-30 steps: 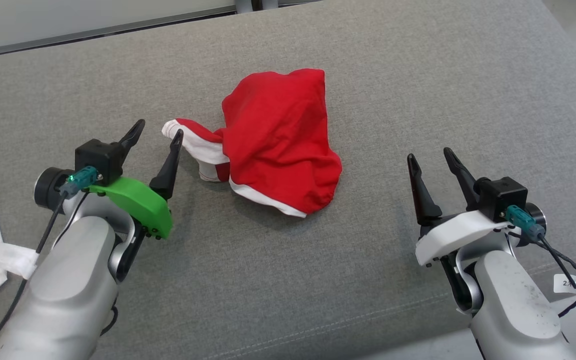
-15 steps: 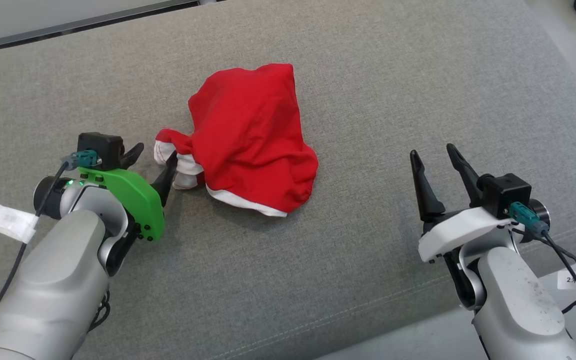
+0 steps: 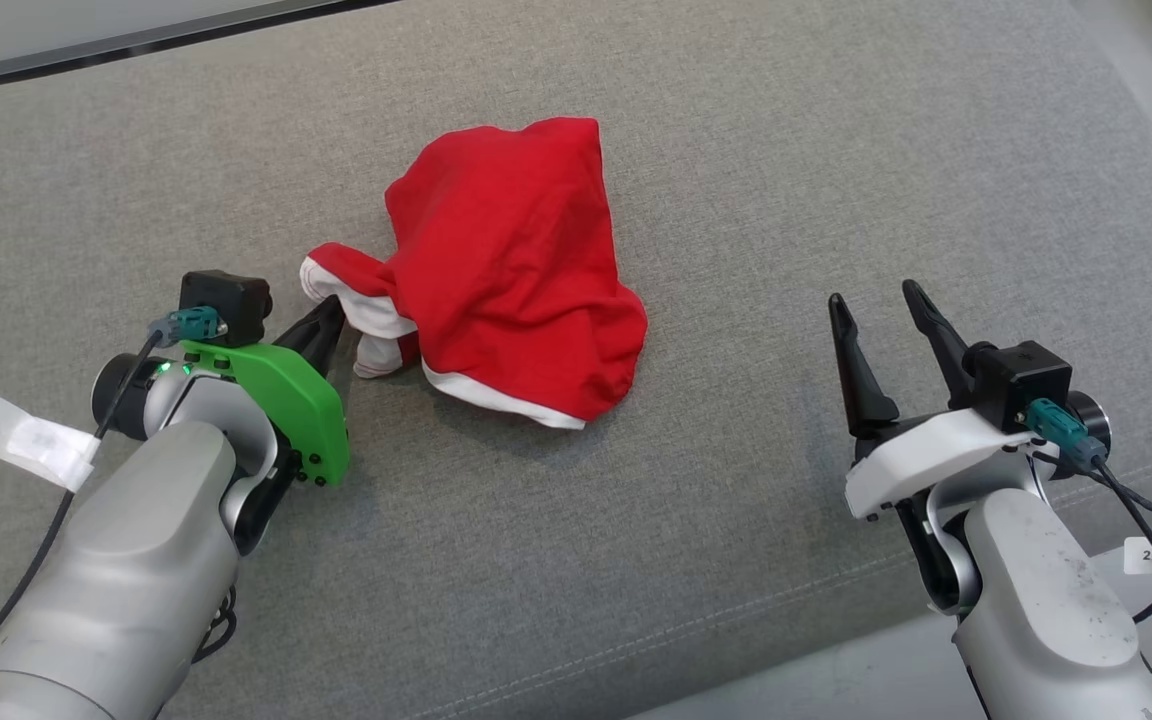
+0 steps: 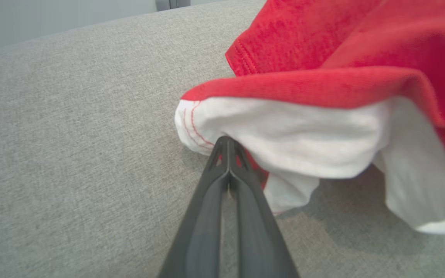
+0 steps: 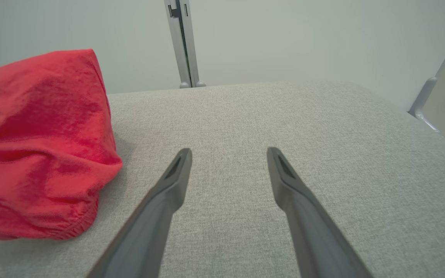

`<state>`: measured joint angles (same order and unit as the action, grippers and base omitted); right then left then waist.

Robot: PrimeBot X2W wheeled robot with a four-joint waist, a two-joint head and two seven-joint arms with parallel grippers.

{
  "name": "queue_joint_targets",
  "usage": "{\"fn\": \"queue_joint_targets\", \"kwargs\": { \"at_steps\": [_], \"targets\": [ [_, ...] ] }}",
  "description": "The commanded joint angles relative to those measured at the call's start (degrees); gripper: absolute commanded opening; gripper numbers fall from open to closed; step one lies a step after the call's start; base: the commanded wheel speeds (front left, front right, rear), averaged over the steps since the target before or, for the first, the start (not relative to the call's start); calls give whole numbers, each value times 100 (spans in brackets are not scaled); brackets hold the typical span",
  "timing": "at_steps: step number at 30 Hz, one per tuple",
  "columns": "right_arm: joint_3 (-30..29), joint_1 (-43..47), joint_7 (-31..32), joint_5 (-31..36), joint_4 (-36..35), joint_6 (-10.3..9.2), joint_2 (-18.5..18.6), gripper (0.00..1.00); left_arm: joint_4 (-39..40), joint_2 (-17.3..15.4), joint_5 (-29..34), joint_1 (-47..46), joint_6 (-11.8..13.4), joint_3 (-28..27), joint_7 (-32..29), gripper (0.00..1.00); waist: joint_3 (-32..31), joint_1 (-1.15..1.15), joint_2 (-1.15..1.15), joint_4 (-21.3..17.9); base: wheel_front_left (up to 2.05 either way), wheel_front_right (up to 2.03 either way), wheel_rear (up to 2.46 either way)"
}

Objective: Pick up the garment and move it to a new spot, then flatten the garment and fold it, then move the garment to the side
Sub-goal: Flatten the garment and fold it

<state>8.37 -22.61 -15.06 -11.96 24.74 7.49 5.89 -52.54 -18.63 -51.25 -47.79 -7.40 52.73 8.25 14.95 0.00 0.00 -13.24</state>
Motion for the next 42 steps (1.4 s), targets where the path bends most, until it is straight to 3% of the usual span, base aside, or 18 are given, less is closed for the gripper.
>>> {"fn": "queue_joint_targets", "kwargs": {
  "at_steps": [1, 8, 9, 10, 14, 21, 26, 42],
  "targets": [
    [-18, -22, -26, 46, 4, 0, 17, 100, -58, 0, -99, -94, -5, 76, 62, 0, -23, 0, 0, 25, 0, 0, 0],
    [-9, 18, -26, 58, 45, 0, 20, 100, -202, 15, -270, -218, -5, 394, 267, 0, -124, 0, 0, 101, 0, 0, 0],
    [-2, 18, -26, 56, 49, 0, 16, 100, -207, -19, -285, -261, -5, 426, 313, 41, -132, 0, 0, 106, 0, 0, 0],
    [4, 15, -26, 54, 51, 0, 14, 100, -169, -62, -289, -294, -5, 484, 335, 100, -136, 0, 0, 107, 0, 0, 0],
    [17, 20, -26, 25, 42, 0, 16, 100, 227, -308, -552, -435, -6, 616, 305, 100, -127, 0, 0, 95, 0, 0, 0],
    [38, -35, -26, -57, 28, 0, -16, 100, 1770, -1673, -1237, -897, -6, 1315, -455, 100, -64, 0, 0, -31, 0, 0, 0],
    [21, -2, -26, -81, 36, 0, -65, 100, 2440, -2272, -1736, -1064, -6, 1647, -1227, 100, -67, 0, 0, -69, 0, 0, 0],
    [184, -115, -26, -175, 26, 0, -202, 100, 2344, -2524, -1959, -1012, -6, 2003, -1932, 100, 98, 0, 0, -568, 0, 0, 0]
  ]
}}
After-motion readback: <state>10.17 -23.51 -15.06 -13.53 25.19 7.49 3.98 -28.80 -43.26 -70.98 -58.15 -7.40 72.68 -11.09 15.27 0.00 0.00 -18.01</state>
